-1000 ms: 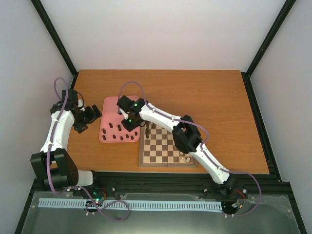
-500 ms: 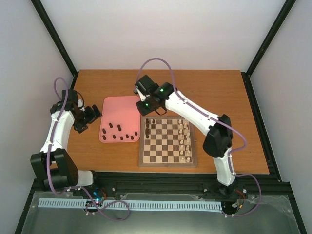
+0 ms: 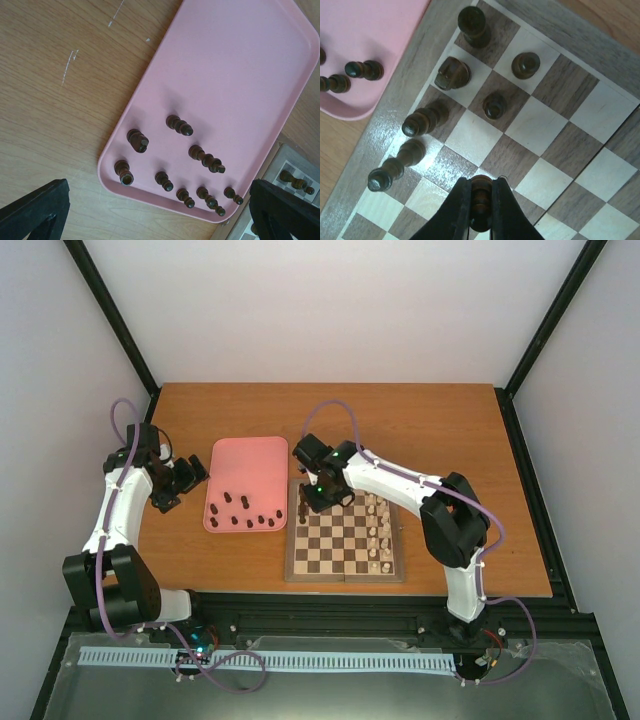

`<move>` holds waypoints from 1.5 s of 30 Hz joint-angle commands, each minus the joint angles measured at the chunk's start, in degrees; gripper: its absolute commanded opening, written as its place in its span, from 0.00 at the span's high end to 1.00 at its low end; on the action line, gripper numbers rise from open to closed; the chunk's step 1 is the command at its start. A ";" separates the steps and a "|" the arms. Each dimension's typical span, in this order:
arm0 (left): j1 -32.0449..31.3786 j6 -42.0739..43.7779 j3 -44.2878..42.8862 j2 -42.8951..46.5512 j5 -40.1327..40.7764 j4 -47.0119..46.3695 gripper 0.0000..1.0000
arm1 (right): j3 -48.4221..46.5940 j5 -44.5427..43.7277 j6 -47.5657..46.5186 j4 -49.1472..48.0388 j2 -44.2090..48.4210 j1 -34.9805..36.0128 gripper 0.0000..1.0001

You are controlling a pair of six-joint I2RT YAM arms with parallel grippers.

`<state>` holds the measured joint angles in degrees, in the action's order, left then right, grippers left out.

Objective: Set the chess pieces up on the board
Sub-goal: Place the chess piece on the chessboard.

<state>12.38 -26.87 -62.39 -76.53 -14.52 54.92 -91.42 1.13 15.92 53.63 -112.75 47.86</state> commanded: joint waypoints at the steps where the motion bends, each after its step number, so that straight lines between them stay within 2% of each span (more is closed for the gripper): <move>1: -0.23 0.67 -1.49 0.88 0.05 -0.12 0.00 | 0.56 0.61 1.30 -4.61 1.63 0.04 0.97; 32: -0.22 0.78 -1.50 0.43 0.37 -0.06 0.00 | 0.09 0.92 0.50 -5.81 -5.33 0.04 0.97; 45: -0.18 0.83 -1.33 0.59 0.38 -0.07 0.00 | -0.50 1.33 0.34 -5.29 -6.69 0.13 0.94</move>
<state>12.38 -26.85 -62.39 -76.53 -14.46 54.92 -91.11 2.33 16.34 48.58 -117.80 47.88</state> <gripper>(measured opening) 0.997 0.076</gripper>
